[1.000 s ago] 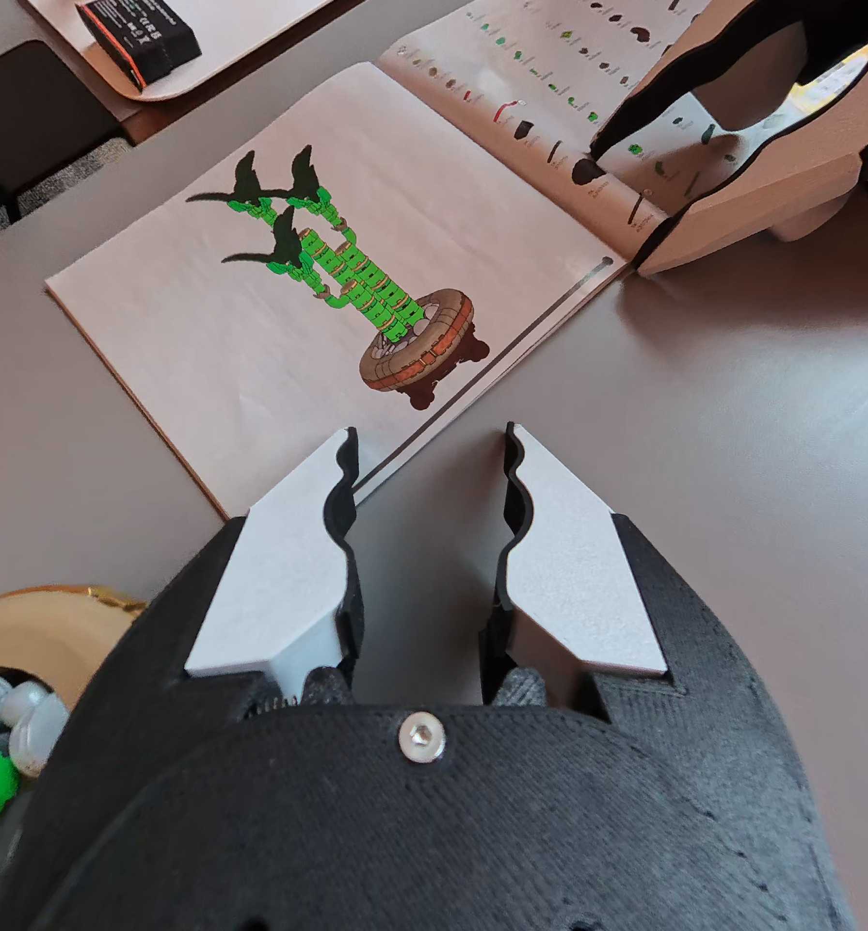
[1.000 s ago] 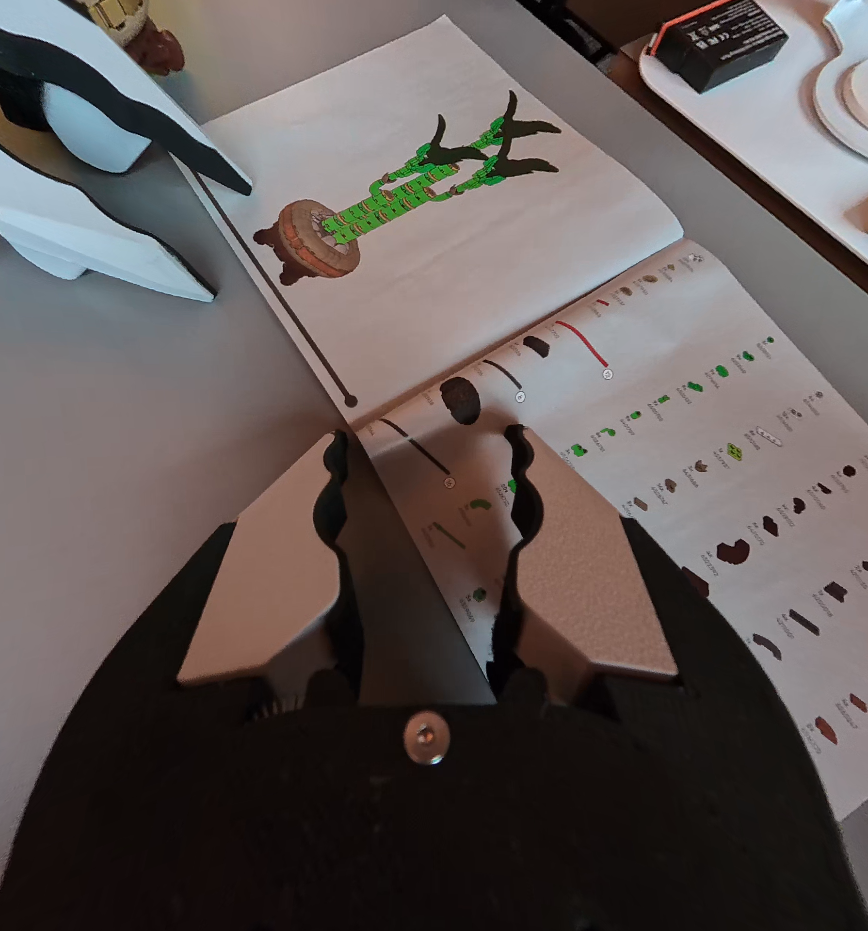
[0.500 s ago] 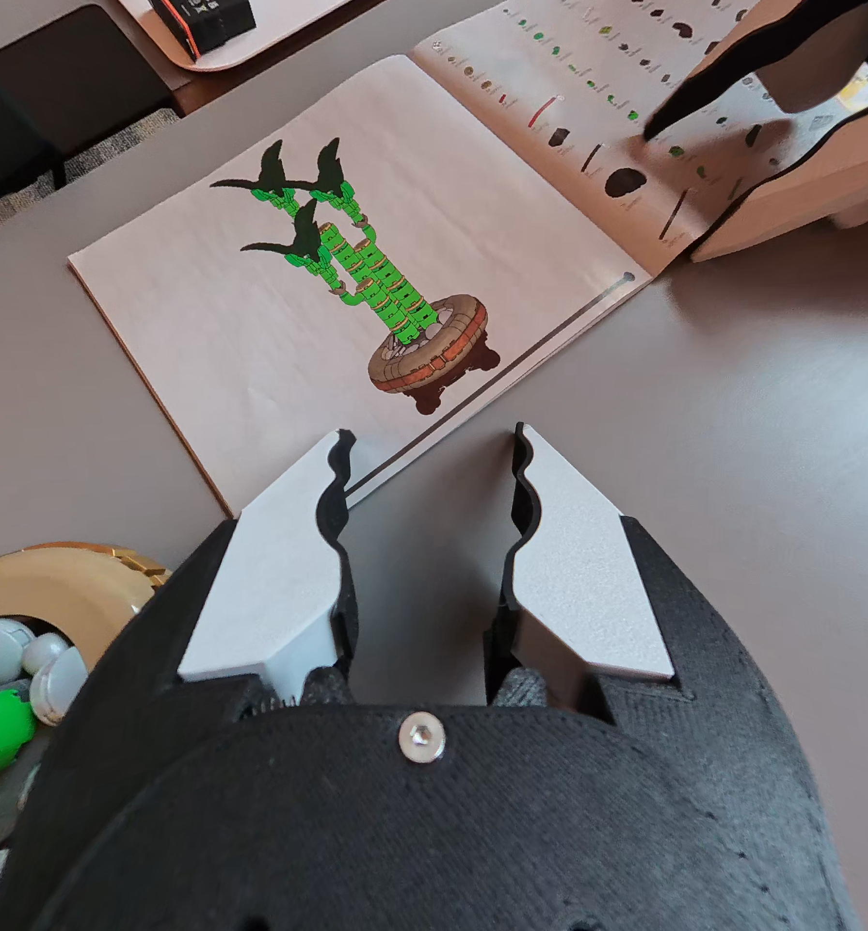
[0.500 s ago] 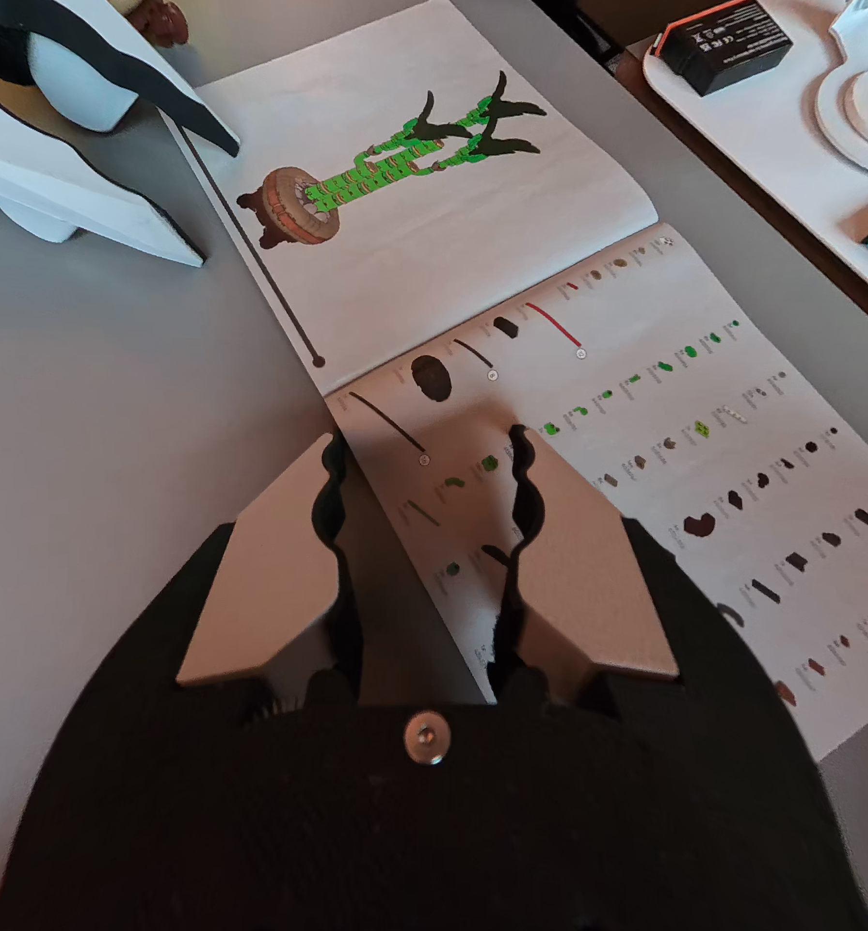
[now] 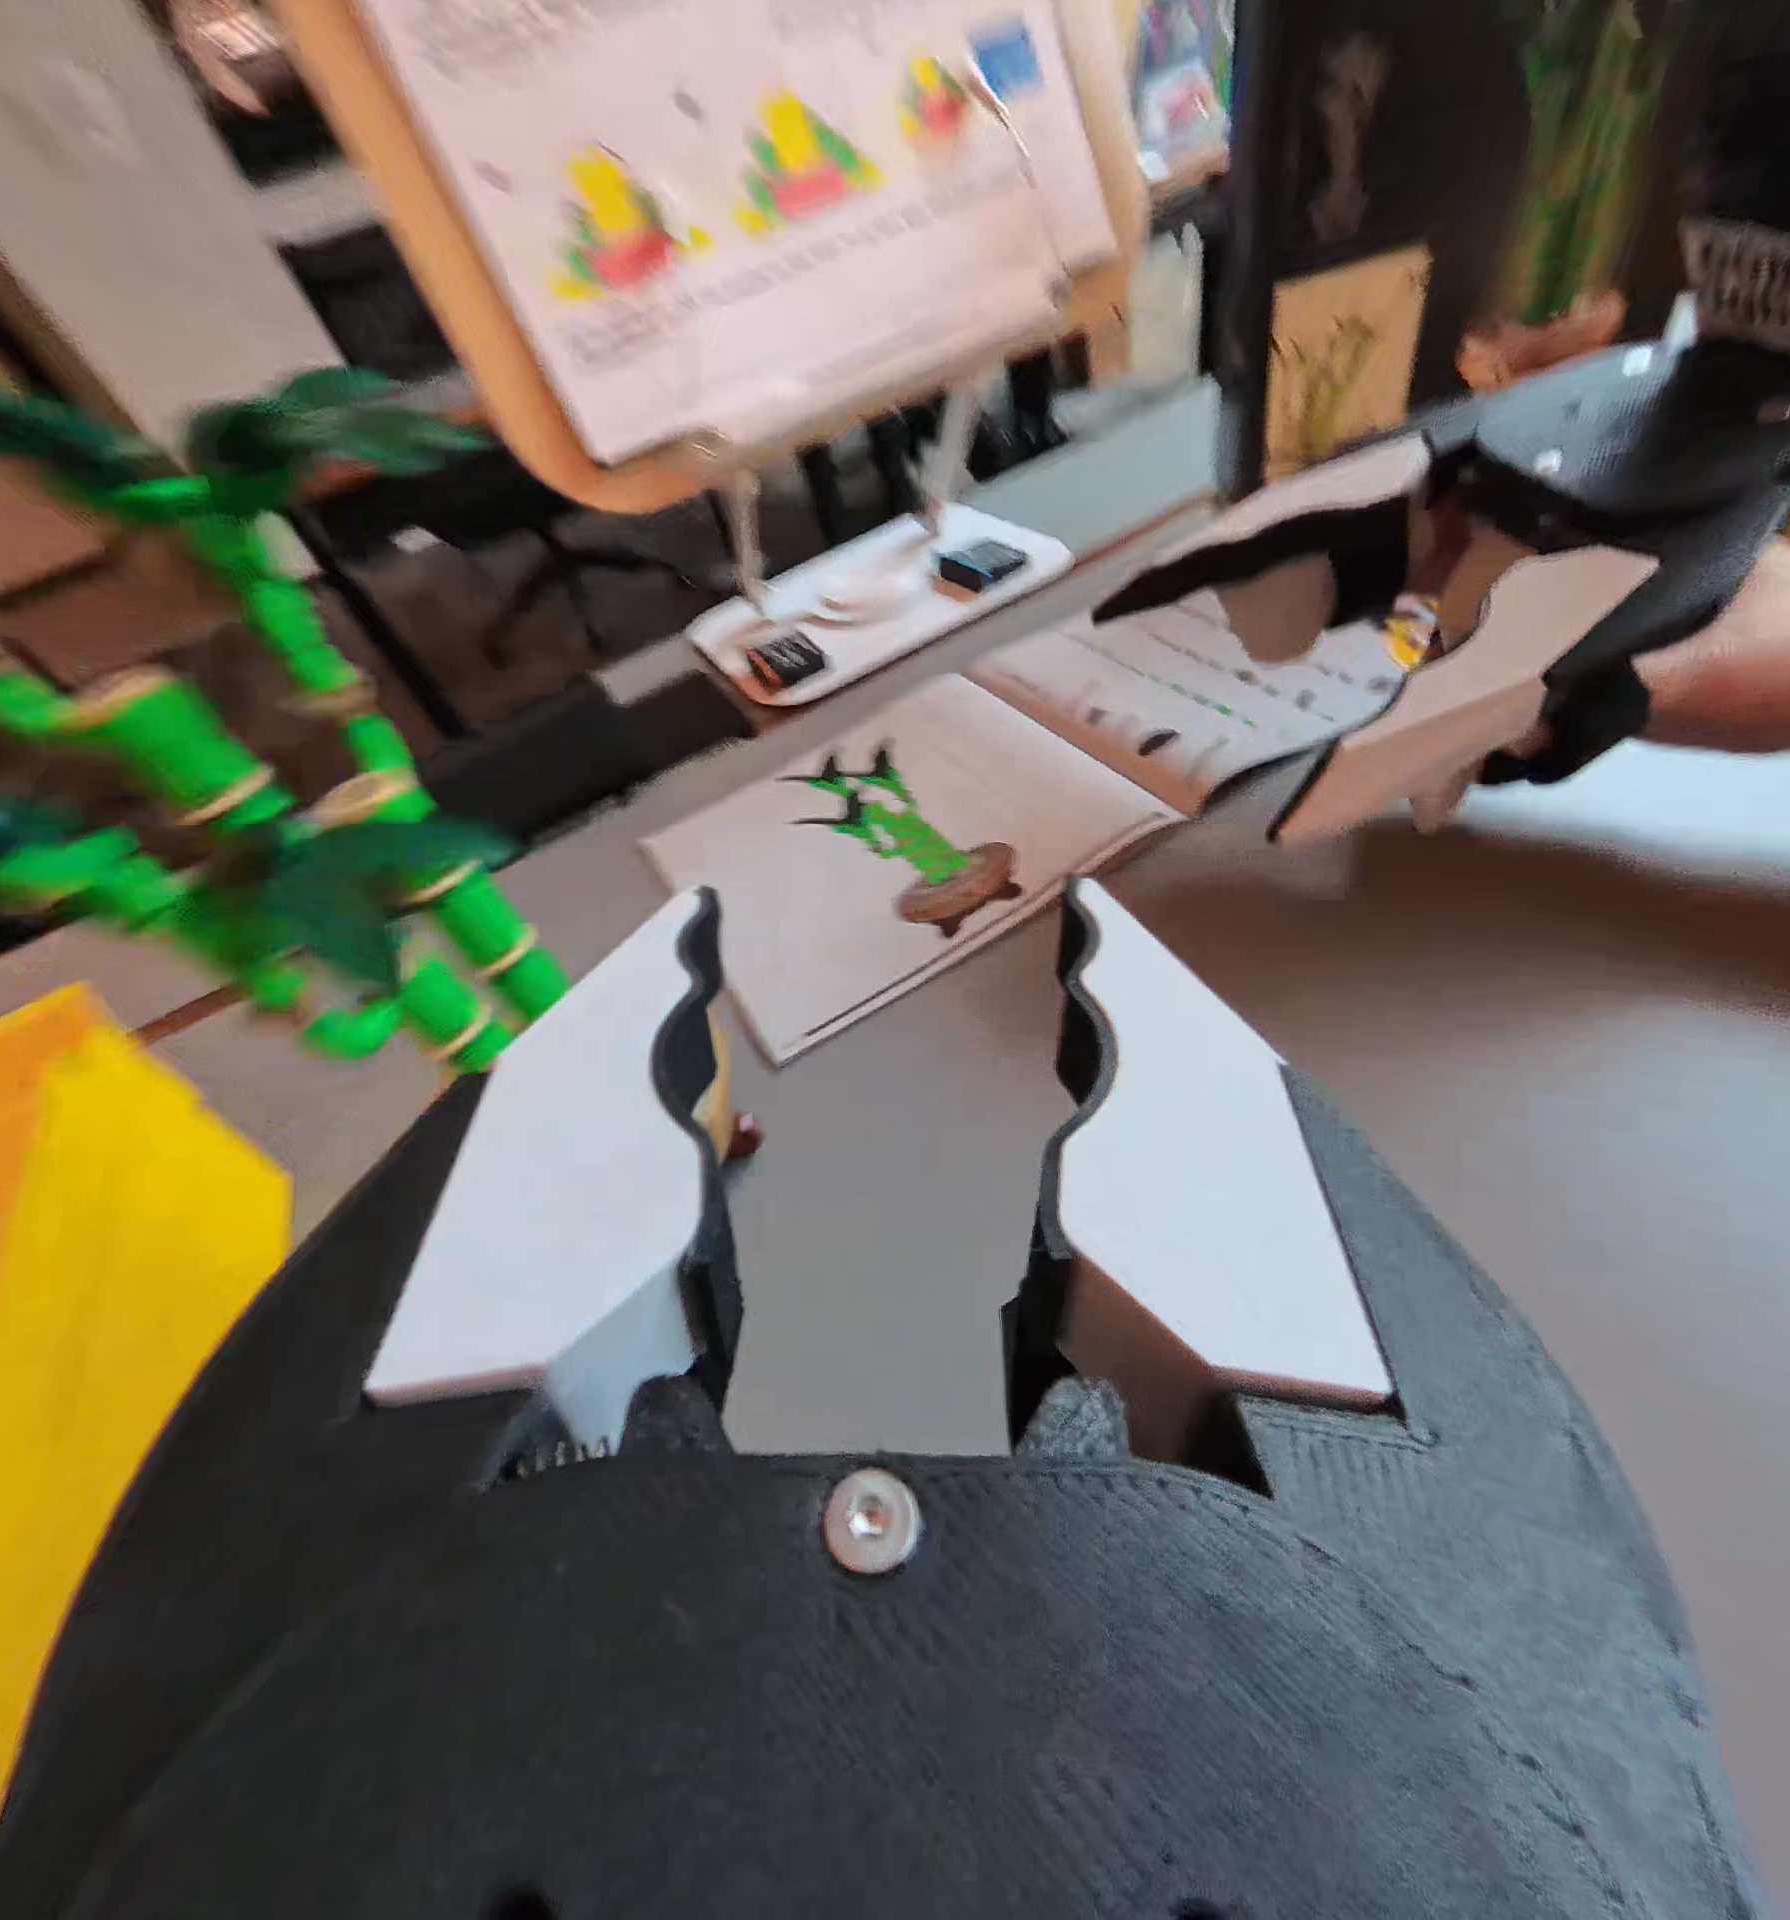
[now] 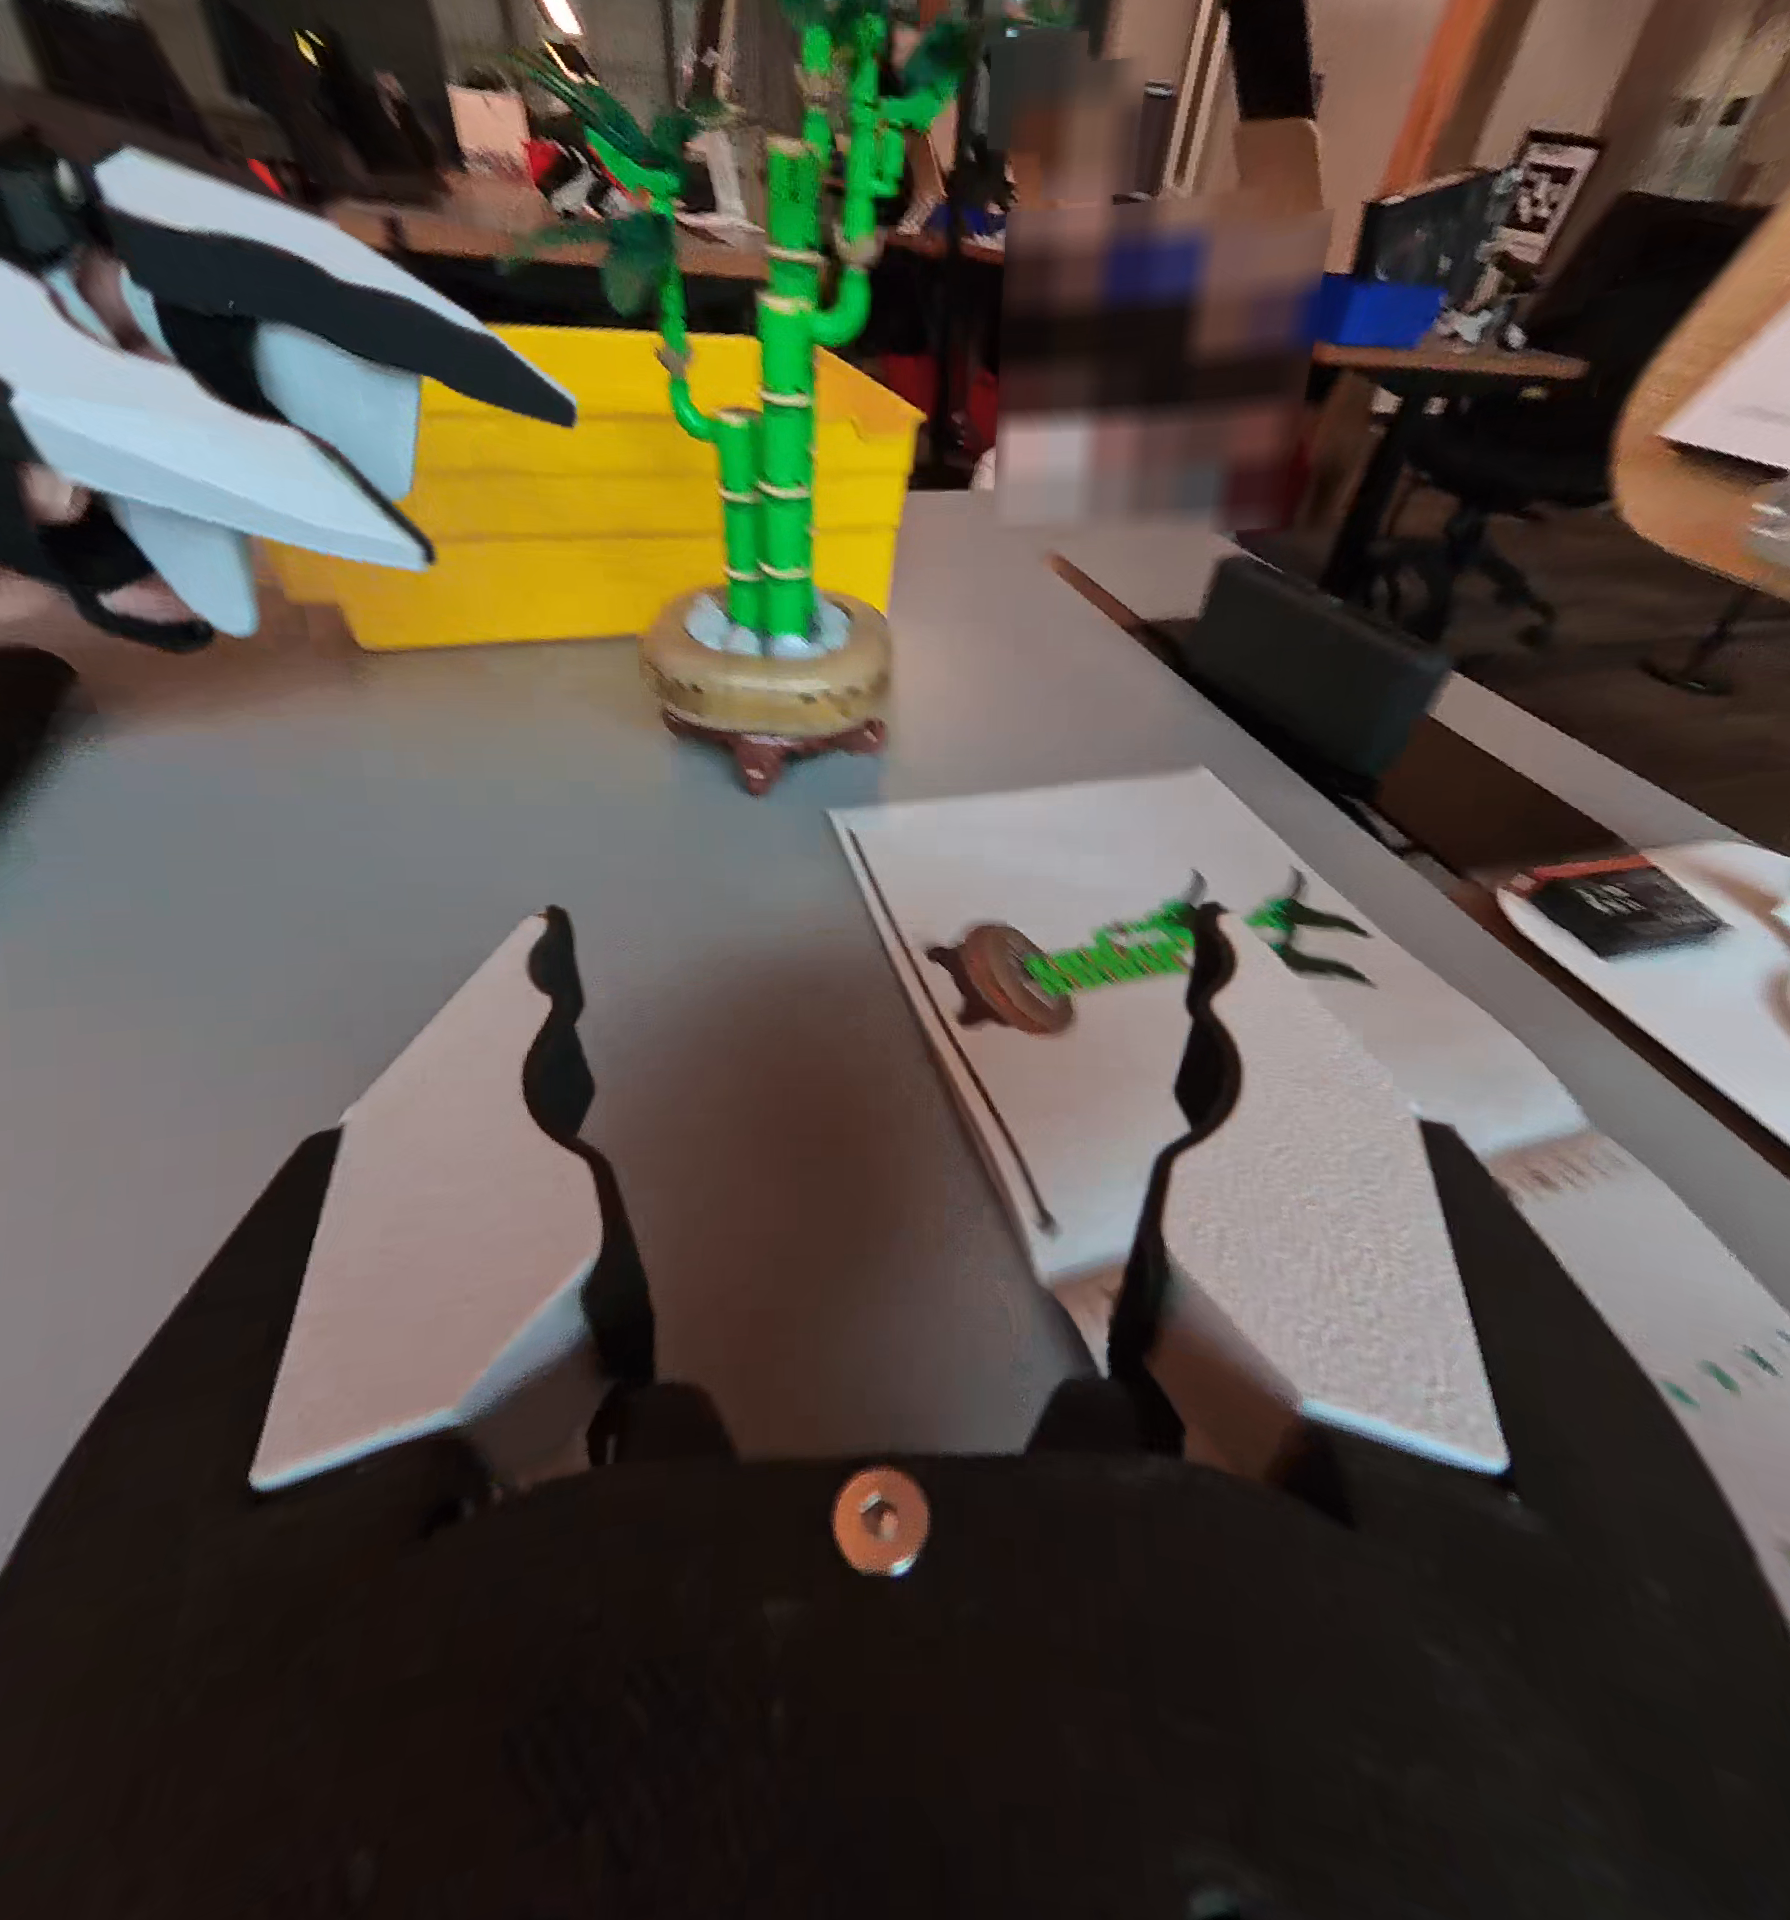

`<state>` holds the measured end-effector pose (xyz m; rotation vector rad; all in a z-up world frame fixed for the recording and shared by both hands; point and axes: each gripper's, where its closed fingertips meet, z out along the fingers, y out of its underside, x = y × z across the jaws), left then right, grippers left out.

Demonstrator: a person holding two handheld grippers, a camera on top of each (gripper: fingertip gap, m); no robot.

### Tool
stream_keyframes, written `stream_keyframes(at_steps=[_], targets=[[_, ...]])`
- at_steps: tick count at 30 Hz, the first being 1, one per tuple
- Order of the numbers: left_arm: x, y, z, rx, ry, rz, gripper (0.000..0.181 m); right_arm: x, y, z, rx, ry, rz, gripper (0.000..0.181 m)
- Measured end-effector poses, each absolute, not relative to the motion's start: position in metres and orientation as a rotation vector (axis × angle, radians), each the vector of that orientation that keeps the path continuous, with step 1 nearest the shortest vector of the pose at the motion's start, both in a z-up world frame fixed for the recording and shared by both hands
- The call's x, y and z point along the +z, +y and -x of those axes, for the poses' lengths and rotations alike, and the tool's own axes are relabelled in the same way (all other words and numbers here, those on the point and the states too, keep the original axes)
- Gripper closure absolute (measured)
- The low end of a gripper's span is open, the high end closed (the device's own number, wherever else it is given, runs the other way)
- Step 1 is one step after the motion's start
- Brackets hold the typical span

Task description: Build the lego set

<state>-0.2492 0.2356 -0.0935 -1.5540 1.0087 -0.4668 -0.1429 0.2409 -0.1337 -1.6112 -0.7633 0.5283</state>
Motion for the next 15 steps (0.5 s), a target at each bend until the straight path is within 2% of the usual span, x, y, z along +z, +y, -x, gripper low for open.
stream_keyframes(at_steps=[4,7,10,12,15], targets=[[-0.096,0.253,0.306,-0.409,0.821,1.467,0.067,-0.132,0.264,0.202,0.626,-0.799,1.589,0.051],[-0.144,0.284,0.312,-0.322,0.849,1.695,0.045,-0.147,0.291,0.244,0.681,-0.829,1.631,0.044],[-0.173,0.309,0.315,-0.321,0.79,1.898,0.058,-0.158,0.31,0.272,0.76,-0.853,1.71,0.047],[-0.178,0.322,0.319,-0.343,0.75,1.92,0.06,-0.158,0.314,0.284,0.848,-0.87,1.719,0.062],[-0.179,0.328,0.32,-0.432,0.709,1.916,0.057,-0.16,0.323,0.287,0.933,-0.845,1.76,0.065]])
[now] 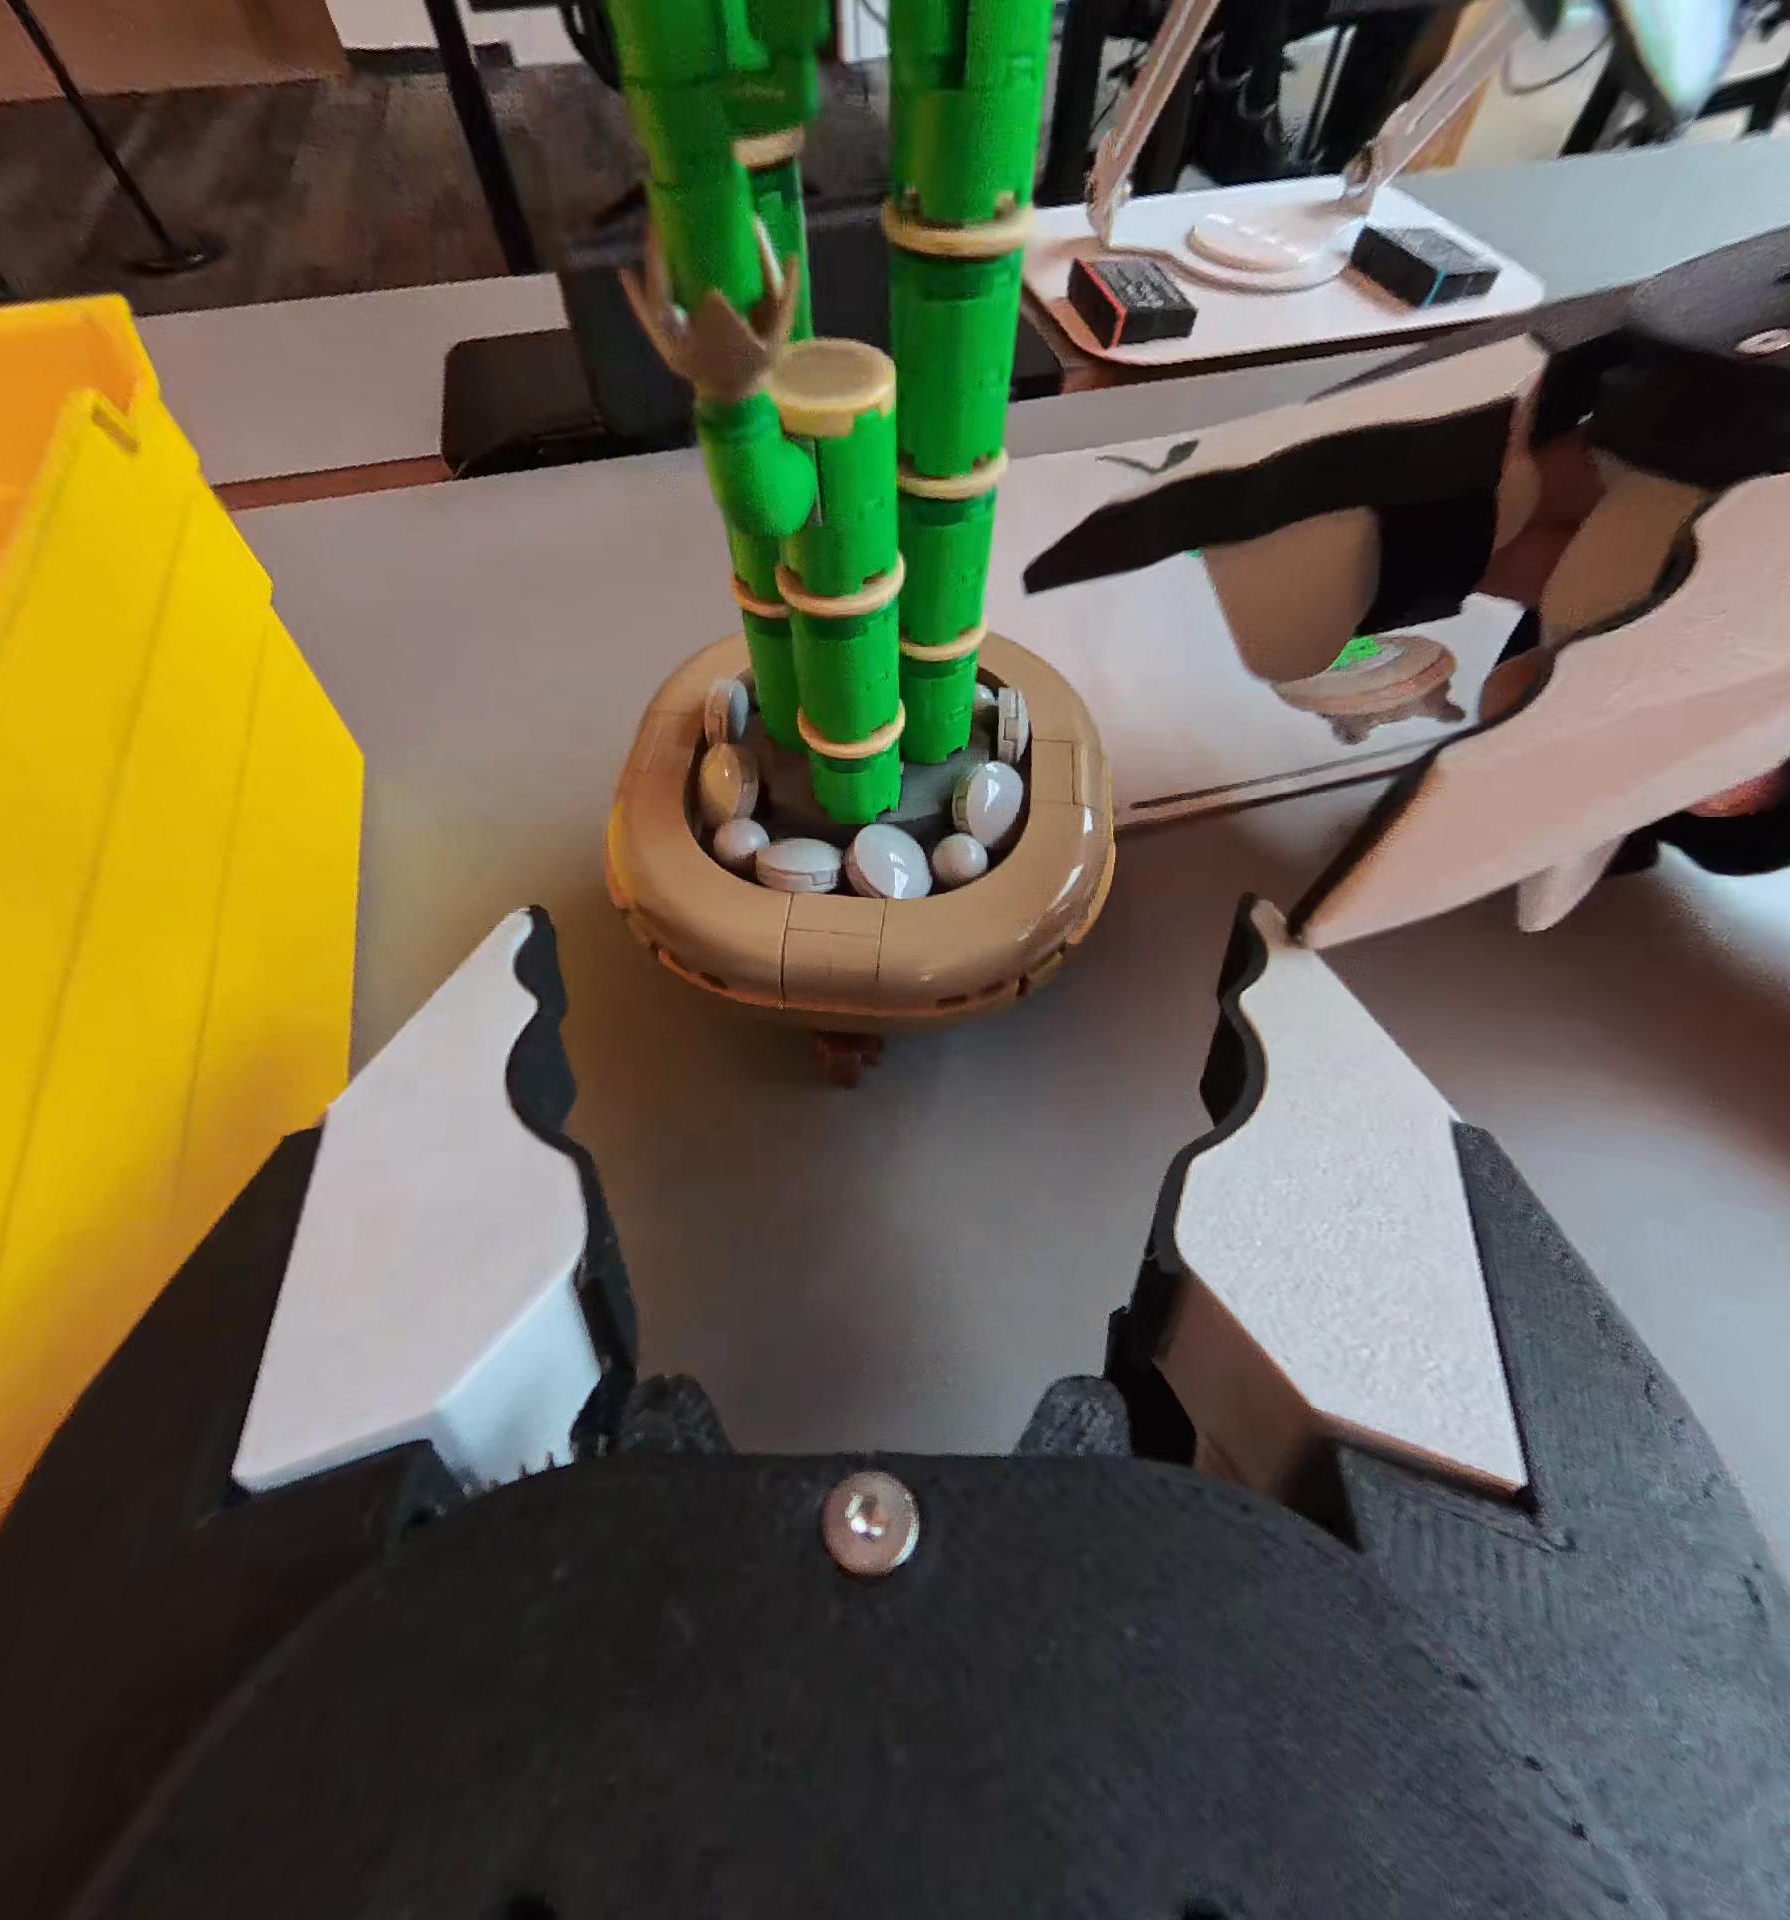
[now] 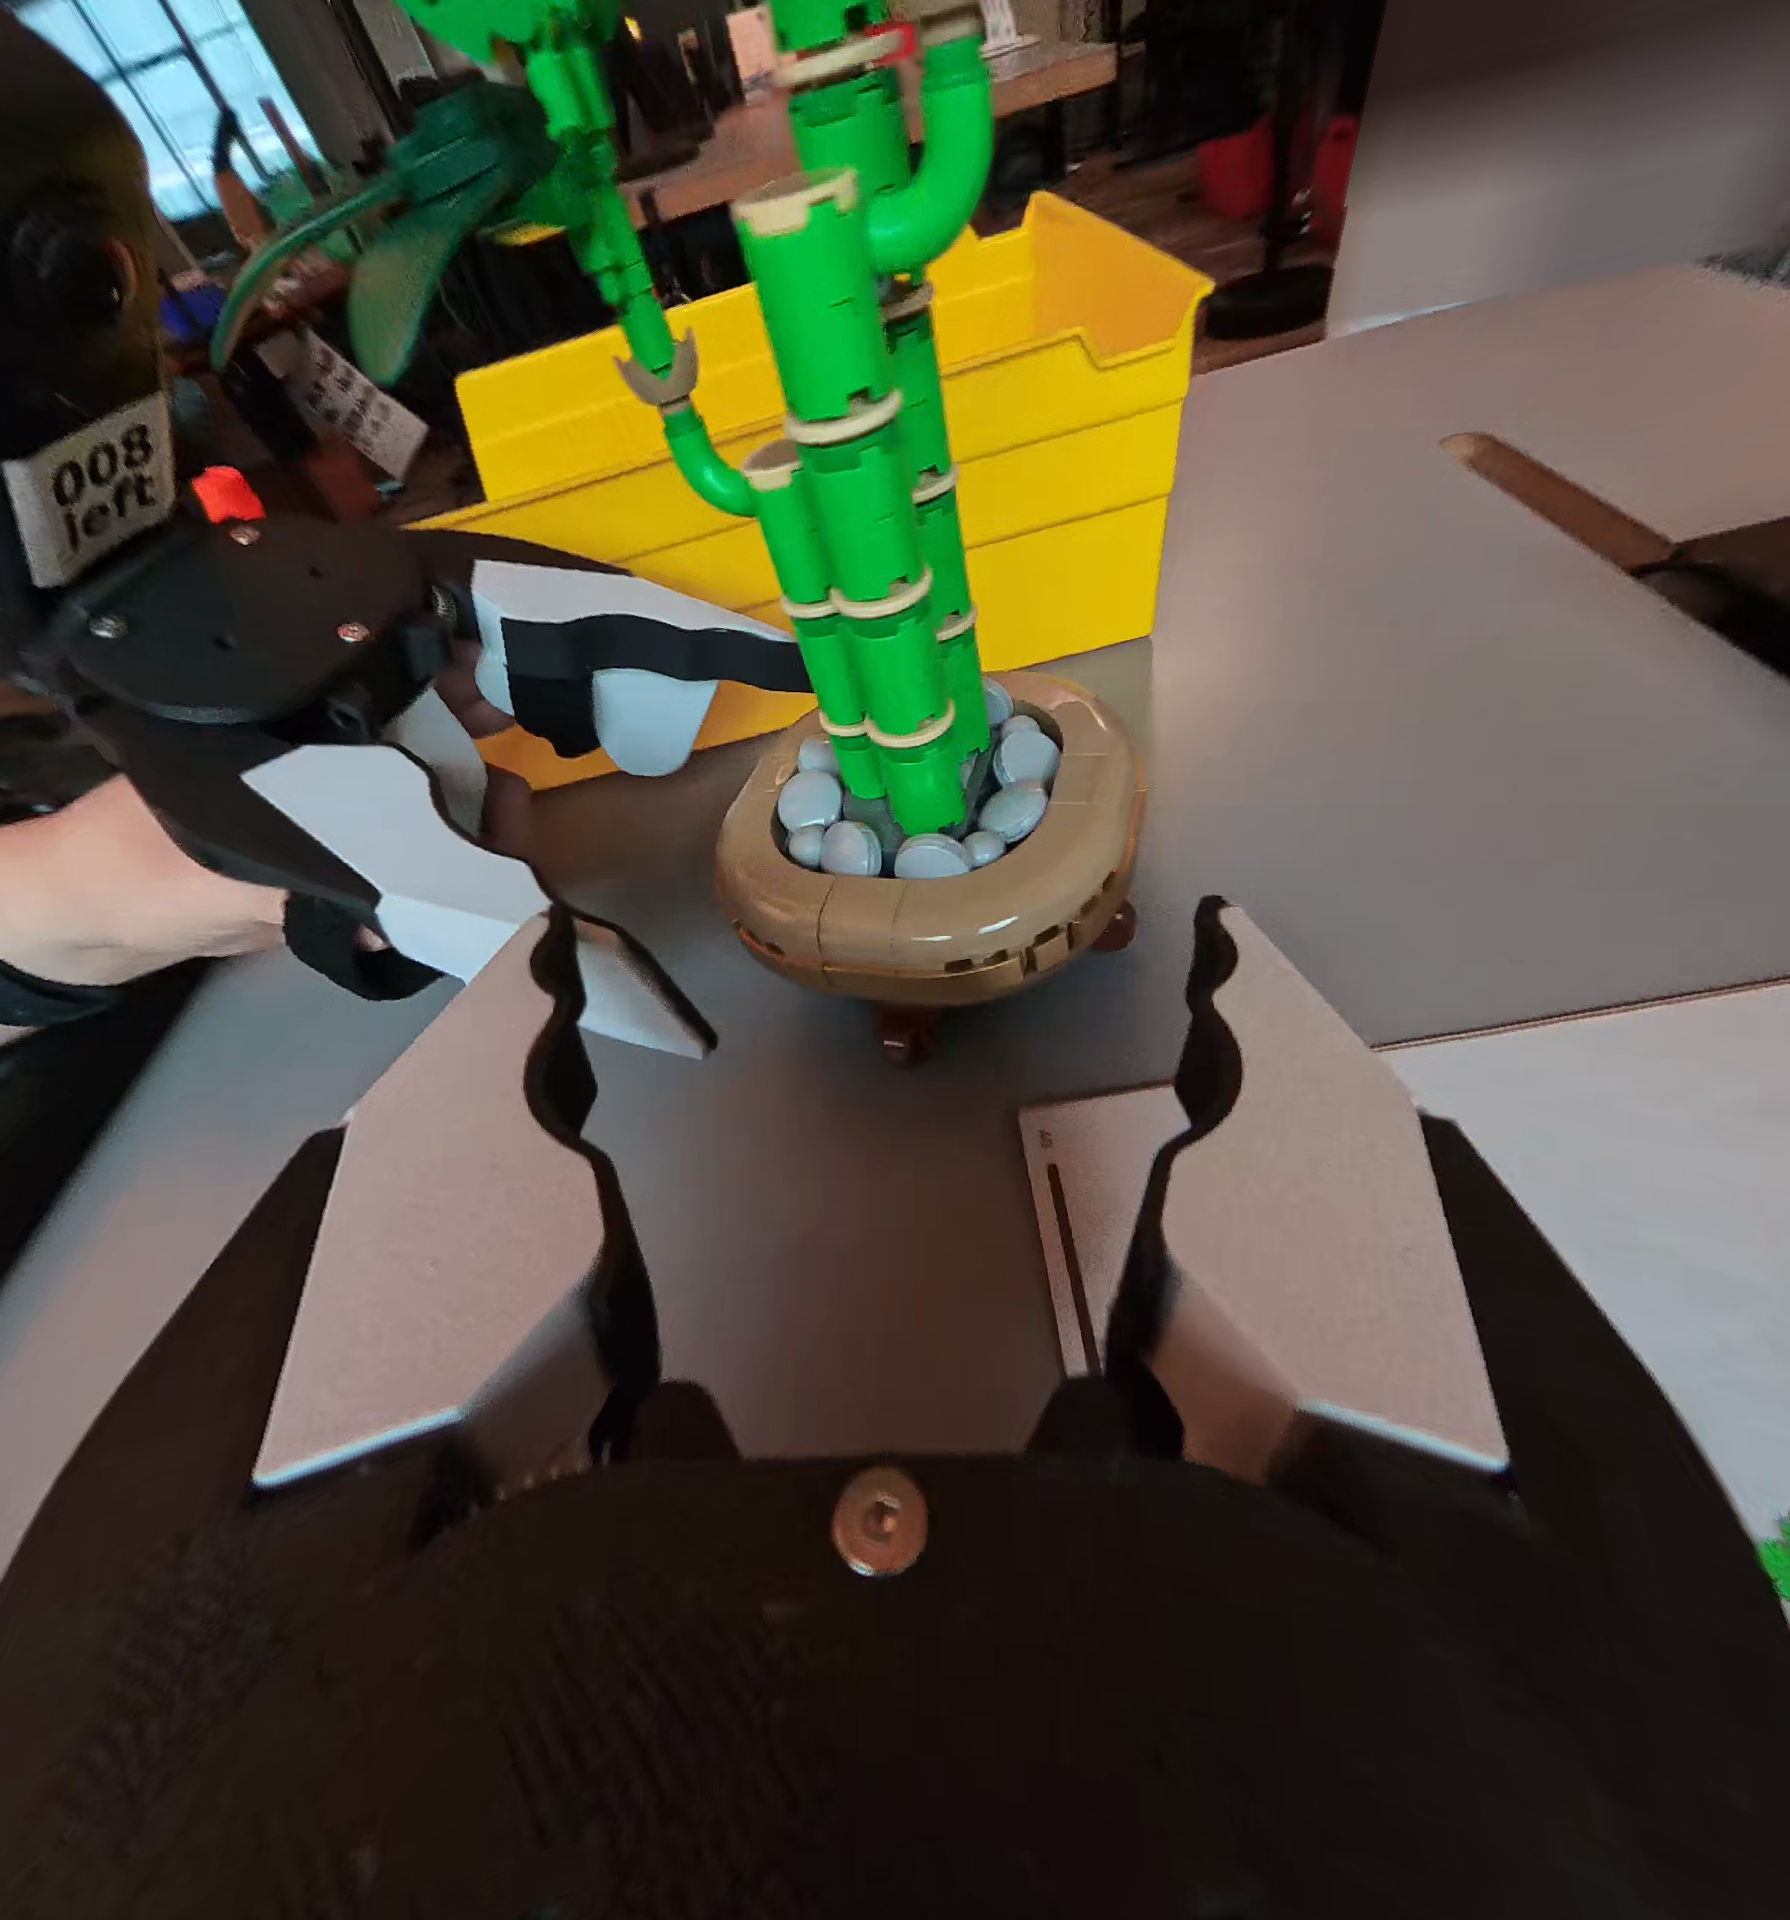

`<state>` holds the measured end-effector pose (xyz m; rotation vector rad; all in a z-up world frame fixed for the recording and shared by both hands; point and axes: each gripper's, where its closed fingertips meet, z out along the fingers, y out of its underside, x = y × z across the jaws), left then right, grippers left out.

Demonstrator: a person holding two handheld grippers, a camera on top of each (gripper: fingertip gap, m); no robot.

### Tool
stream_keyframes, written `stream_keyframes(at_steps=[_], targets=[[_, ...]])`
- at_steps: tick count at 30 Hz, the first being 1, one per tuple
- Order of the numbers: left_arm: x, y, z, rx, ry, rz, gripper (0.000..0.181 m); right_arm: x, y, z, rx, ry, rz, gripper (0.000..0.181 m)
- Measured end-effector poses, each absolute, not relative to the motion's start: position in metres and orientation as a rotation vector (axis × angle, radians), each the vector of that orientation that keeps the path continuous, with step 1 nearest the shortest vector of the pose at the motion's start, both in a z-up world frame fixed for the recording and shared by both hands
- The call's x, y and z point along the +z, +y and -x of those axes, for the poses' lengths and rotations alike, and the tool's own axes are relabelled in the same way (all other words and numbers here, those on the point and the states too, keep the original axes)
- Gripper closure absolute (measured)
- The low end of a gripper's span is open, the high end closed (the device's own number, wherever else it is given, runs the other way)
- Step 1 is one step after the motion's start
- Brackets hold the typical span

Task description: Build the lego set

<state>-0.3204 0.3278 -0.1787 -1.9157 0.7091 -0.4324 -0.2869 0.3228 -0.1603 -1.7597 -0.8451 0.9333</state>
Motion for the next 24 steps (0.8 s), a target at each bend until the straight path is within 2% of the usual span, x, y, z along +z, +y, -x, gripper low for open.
stream_keyframes(at_steps=[5,11,13,15,24], targets=[[-0.176,0.34,0.318,-0.439,0.736,1.887,0.057,-0.163,0.336,0.29,1.011,-0.777,1.819,0.074],[-0.195,0.348,0.315,-0.42,0.811,1.983,0.056,-0.173,0.34,0.299,1.013,-0.81,1.883,0.075],[-0.199,0.347,0.313,-0.424,0.841,2.004,0.062,-0.176,0.339,0.303,1.021,-0.826,1.905,0.076],[-0.202,0.346,0.312,-0.418,0.87,2.013,0.069,-0.177,0.336,0.307,1.039,-0.846,1.912,0.087],[-0.203,0.327,0.316,-0.438,0.927,2.005,0.069,-0.177,0.315,0.31,1.025,-0.819,1.935,0.09]])
